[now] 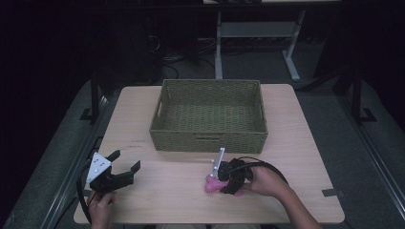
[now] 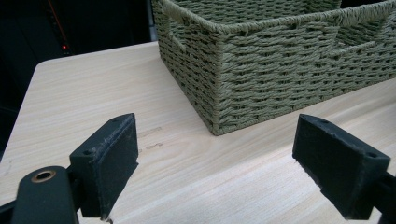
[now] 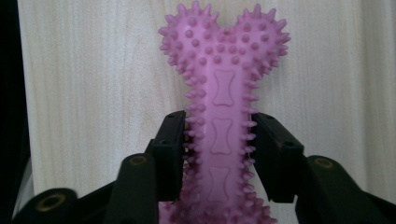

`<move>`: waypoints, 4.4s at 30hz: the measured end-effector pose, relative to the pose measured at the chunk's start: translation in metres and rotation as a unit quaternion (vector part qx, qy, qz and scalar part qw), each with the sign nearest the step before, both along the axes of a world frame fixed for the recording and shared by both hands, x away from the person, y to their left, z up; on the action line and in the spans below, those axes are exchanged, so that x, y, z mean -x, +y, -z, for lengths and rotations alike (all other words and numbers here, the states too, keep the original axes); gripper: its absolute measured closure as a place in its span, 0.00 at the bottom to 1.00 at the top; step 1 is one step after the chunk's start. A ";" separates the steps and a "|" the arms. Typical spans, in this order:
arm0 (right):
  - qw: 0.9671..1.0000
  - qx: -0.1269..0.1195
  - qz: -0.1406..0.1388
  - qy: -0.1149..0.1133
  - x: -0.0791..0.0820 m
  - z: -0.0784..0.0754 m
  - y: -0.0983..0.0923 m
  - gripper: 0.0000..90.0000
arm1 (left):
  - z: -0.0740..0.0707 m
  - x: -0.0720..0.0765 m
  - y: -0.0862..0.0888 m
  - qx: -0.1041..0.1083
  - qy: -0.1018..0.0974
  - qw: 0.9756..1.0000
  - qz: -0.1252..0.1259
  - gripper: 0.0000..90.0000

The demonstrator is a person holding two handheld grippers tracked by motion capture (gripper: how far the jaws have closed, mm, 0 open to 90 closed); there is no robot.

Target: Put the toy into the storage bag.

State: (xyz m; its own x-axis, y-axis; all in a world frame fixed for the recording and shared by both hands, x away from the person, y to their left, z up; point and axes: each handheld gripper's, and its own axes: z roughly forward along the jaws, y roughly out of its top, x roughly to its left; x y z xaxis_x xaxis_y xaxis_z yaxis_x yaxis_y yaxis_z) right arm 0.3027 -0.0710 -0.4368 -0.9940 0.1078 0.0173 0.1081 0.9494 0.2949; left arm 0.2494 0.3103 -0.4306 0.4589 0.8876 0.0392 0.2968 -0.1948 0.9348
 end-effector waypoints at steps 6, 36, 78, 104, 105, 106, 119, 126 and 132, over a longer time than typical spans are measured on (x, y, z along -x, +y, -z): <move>1.000 -0.006 -0.003 0.003 0.001 -0.001 -0.002 0.65 | 0.000 0.000 0.002 0.005 0.000 1.000 -0.001 0.15; 0.997 -0.073 0.016 0.022 -0.032 -0.068 -0.039 0.65 | 0.000 0.001 0.000 0.007 -0.002 1.000 -0.003 0.15; 0.993 -0.110 0.023 0.025 -0.083 -0.137 -0.051 0.65 | 0.000 0.002 -0.001 0.001 -0.002 1.000 -0.002 0.15; 0.994 -0.101 0.032 0.023 -0.114 -0.158 -0.051 0.65 | 0.000 0.003 0.001 0.002 0.000 1.000 -0.006 0.15; 0.994 -0.100 0.033 0.024 -0.115 -0.158 -0.050 0.65 | 0.000 0.003 0.001 0.003 0.000 1.000 -0.006 0.15; 0.994 -0.100 0.034 0.024 -0.116 -0.158 -0.050 0.65 | 0.000 0.002 0.001 0.003 0.000 1.000 -0.006 0.15; 0.993 -0.103 0.048 0.029 -0.133 -0.159 -0.054 0.65 | 0.001 0.001 0.001 0.005 0.000 1.000 -0.006 0.15; 0.994 -0.097 0.050 0.030 -0.140 -0.154 -0.052 0.65 | 0.001 0.001 0.002 0.005 0.000 1.000 -0.006 0.15; 0.993 -0.092 0.055 0.038 -0.147 -0.148 -0.051 0.65 | 0.001 0.001 0.002 0.007 0.000 1.000 -0.006 0.15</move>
State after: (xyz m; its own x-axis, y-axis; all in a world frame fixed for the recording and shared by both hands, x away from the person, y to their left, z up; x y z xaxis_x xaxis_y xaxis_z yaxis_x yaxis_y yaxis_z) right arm 0.4497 -0.1215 -0.2885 -0.9715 0.2040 0.1209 0.2369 0.8609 0.4503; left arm 0.2481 0.3128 -0.4314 0.4480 0.8936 0.0268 0.2985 -0.1778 0.9377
